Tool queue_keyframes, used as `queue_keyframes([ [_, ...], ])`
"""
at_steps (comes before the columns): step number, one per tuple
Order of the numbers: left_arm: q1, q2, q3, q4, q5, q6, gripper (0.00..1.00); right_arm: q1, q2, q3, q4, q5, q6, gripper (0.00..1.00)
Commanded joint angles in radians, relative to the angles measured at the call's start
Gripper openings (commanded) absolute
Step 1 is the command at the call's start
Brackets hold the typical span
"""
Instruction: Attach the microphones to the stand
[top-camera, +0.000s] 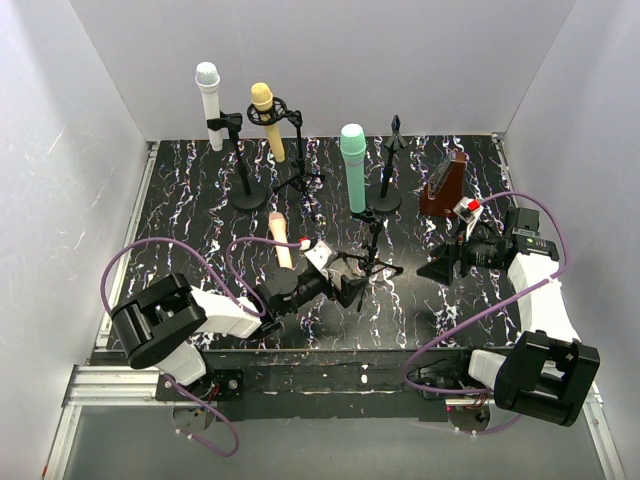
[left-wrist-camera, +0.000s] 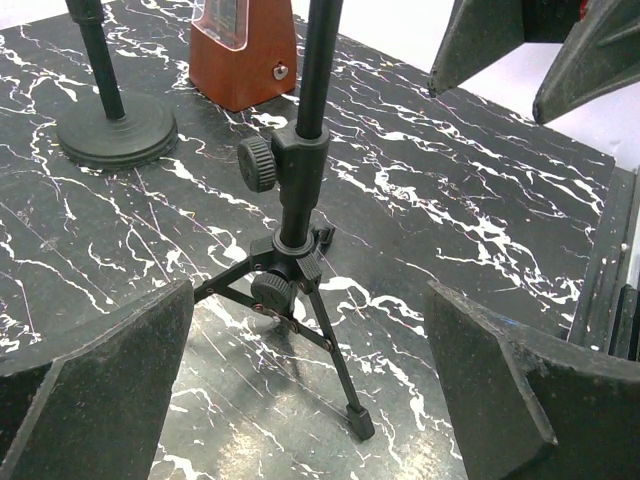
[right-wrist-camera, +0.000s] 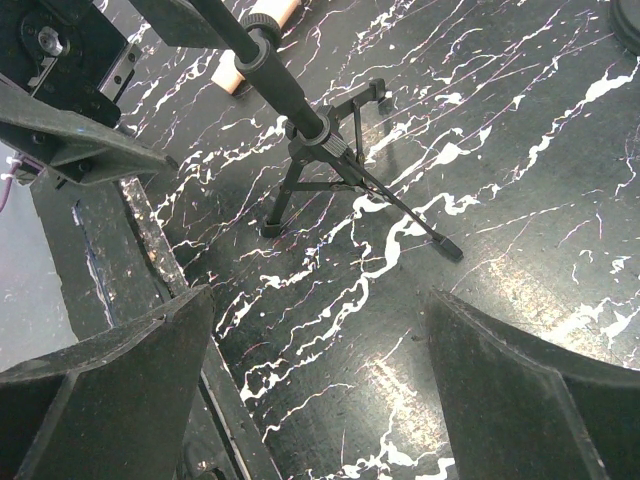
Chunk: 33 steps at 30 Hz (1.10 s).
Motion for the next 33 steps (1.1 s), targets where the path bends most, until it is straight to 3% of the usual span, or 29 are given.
queue_keyframes([
  [1,-0.004,0.014,0.019,0.048,-0.047,-0.025,0.98,-0.006,-0.012,0.008,0.007,-0.014,-0.01,0.93],
  [23,-0.004,0.121,0.119,0.16,-0.114,-0.032,0.98,-0.006,-0.012,0.008,0.004,-0.016,-0.013,0.93],
  [29,-0.005,0.126,0.199,0.135,-0.142,0.014,0.92,-0.006,-0.011,0.008,0.003,-0.014,-0.013,0.92],
  [33,-0.004,0.144,0.274,0.065,-0.151,0.051,0.81,-0.006,-0.011,0.009,0.001,-0.014,-0.013,0.92],
])
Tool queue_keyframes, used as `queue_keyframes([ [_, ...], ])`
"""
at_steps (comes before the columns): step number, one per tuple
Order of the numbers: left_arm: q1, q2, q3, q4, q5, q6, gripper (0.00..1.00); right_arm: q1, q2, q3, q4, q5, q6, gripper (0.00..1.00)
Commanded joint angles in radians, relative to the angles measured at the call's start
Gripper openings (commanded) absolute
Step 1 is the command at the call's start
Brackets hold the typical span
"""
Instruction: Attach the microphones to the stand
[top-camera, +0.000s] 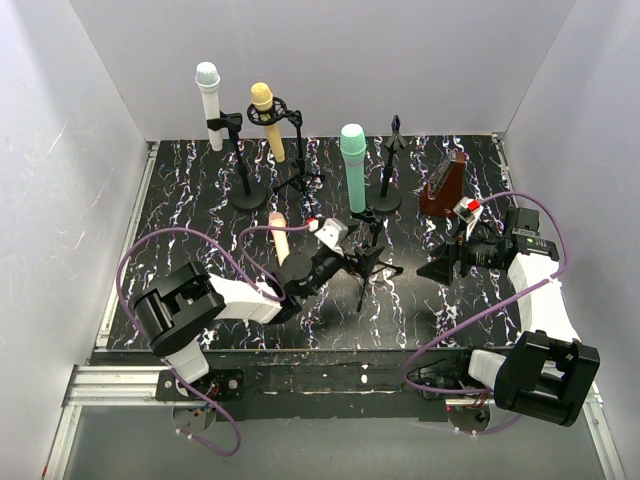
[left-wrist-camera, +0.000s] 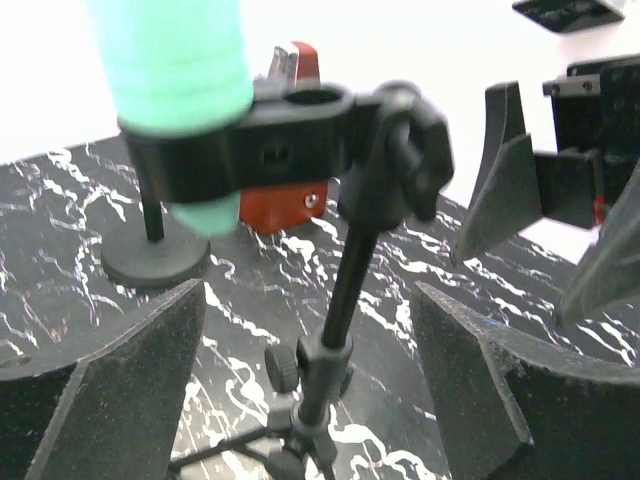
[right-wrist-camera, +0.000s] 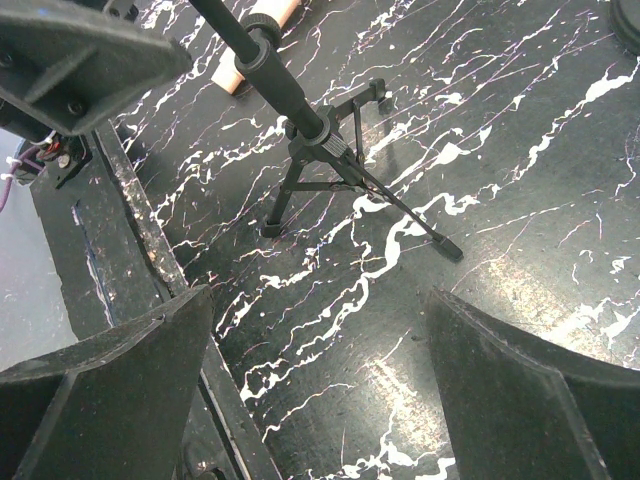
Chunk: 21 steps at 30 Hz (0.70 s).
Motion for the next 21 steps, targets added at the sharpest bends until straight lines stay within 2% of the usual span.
queue_keyframes([
  [1,-0.003,0.021,0.089,-0.064,-0.032,0.067,0.78,-0.006,-0.011,0.009,0.001,-0.014,-0.013,0.92],
  [3,-0.003,0.033,0.114,-0.08,-0.027,0.078,0.74,-0.006,-0.011,0.009,0.003,-0.013,-0.013,0.92],
  [6,-0.003,0.05,0.132,-0.086,-0.021,0.081,0.61,-0.006,-0.012,0.009,0.003,-0.011,-0.015,0.92],
  [9,-0.003,0.061,0.143,-0.094,-0.013,0.082,0.38,-0.006,-0.009,0.009,0.0,-0.011,-0.015,0.93],
  [13,-0.003,0.06,0.149,-0.101,0.017,0.101,0.0,-0.006,-0.009,0.011,-0.002,-0.013,-0.015,0.93],
  [18,-0.002,-0.018,0.144,-0.133,0.051,0.127,0.0,-0.006,-0.012,0.009,-0.004,-0.013,-0.019,0.93],
  [21,0.006,-0.141,0.152,-0.242,0.077,0.176,0.0,-0.006,-0.015,0.011,-0.005,-0.01,-0.018,0.93],
])
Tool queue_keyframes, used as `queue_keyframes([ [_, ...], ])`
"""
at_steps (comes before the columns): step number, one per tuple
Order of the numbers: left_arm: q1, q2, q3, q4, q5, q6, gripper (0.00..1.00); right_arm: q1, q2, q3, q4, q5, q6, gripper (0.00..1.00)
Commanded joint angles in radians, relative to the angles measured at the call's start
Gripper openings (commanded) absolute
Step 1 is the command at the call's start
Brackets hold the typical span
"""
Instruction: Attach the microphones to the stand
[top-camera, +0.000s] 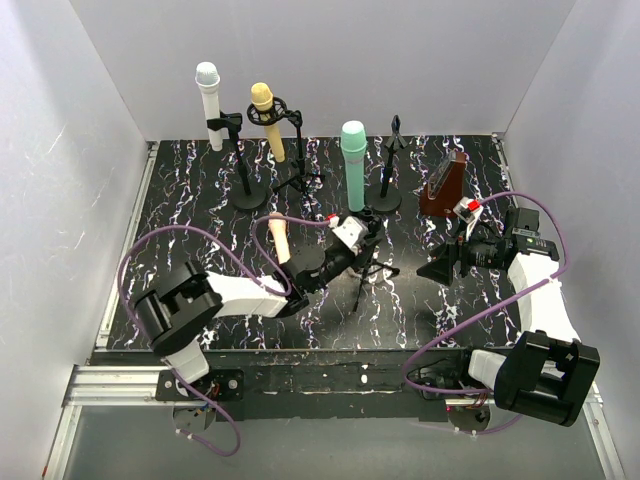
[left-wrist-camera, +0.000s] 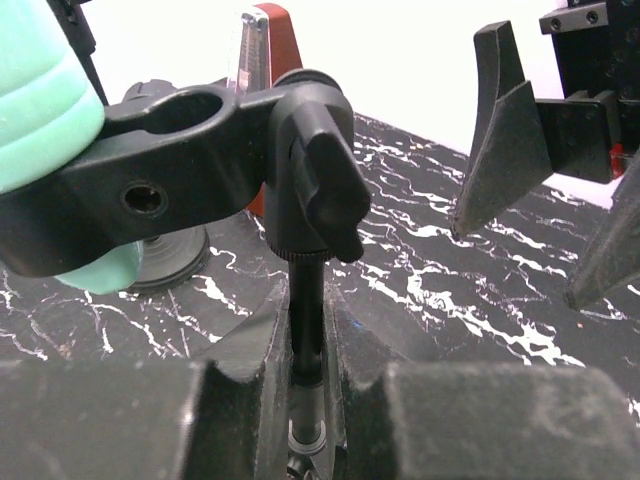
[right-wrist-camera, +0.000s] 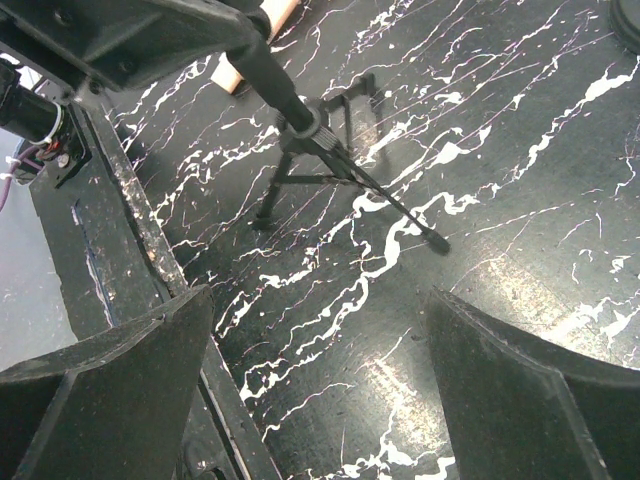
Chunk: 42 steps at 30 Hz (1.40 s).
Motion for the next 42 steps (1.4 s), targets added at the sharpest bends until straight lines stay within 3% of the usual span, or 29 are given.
queue_keyframes([
  [1,0.018,-0.214,0.028,-0.14,0.041,0.066,0.0,-0.006,-0.017,0.011,-0.003,-0.012,-0.018,0.93],
  [10,0.171,-0.67,-0.041,-0.626,0.116,0.112,0.0,-0.006,-0.009,0.014,-0.007,-0.016,-0.021,0.93],
  [18,0.375,-0.922,-0.106,-0.821,0.087,0.163,0.0,-0.006,0.002,0.012,-0.006,-0.015,-0.02,0.93],
  [29,0.662,-0.904,-0.149,-0.742,0.165,0.113,0.0,-0.006,0.006,0.012,-0.006,-0.015,-0.018,0.93],
  [42,0.977,-0.694,-0.163,-0.492,0.329,0.024,0.0,-0.006,0.002,0.012,-0.009,-0.016,-0.025,0.93],
])
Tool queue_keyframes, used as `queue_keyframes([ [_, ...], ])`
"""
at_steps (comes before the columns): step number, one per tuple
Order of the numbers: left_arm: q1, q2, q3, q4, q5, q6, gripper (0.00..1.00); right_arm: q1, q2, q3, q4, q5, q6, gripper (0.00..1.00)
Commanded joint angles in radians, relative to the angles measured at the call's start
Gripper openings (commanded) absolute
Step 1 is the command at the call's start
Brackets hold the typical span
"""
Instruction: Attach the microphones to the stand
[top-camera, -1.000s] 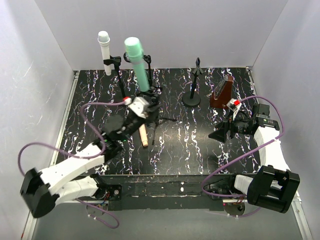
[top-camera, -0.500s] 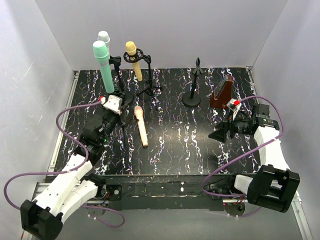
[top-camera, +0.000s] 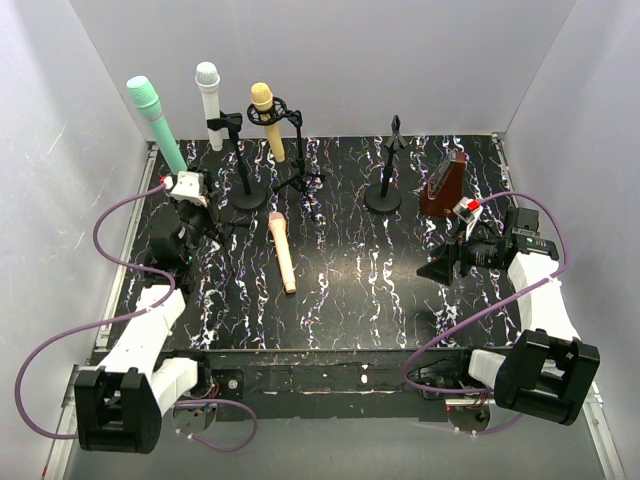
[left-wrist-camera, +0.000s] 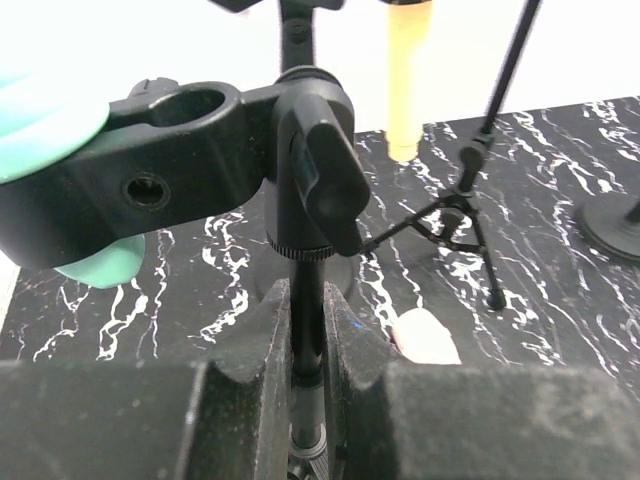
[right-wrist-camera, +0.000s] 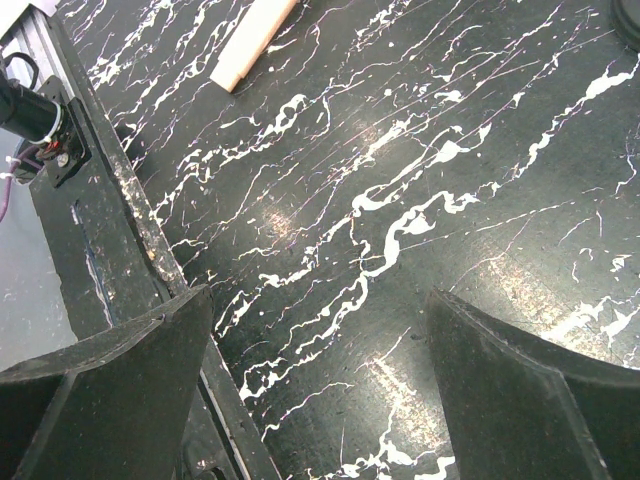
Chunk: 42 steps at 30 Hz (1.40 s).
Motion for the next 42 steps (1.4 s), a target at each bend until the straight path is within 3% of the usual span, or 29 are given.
queue_keyframes([
  [1,0.063,0.056,0.016,0.193,0.078,-0.014,0.0,-0.006,-0.003,0.012,-0.01,-0.018,-0.02,0.93],
  [7,0.134,0.183,0.026,0.309,0.112,0.021,0.0,-0.006,0.001,0.012,-0.011,-0.018,-0.023,0.93],
  [16,0.149,0.35,0.068,0.44,0.185,0.017,0.0,-0.006,0.008,0.012,-0.011,-0.015,-0.023,0.93],
  [26,0.149,0.318,-0.02,0.422,0.175,0.038,0.0,-0.006,0.013,0.014,-0.013,-0.017,-0.023,0.94],
  [42,0.151,0.214,-0.107,0.376,0.135,0.021,0.35,-0.006,0.008,0.012,-0.014,-0.021,-0.025,0.94],
])
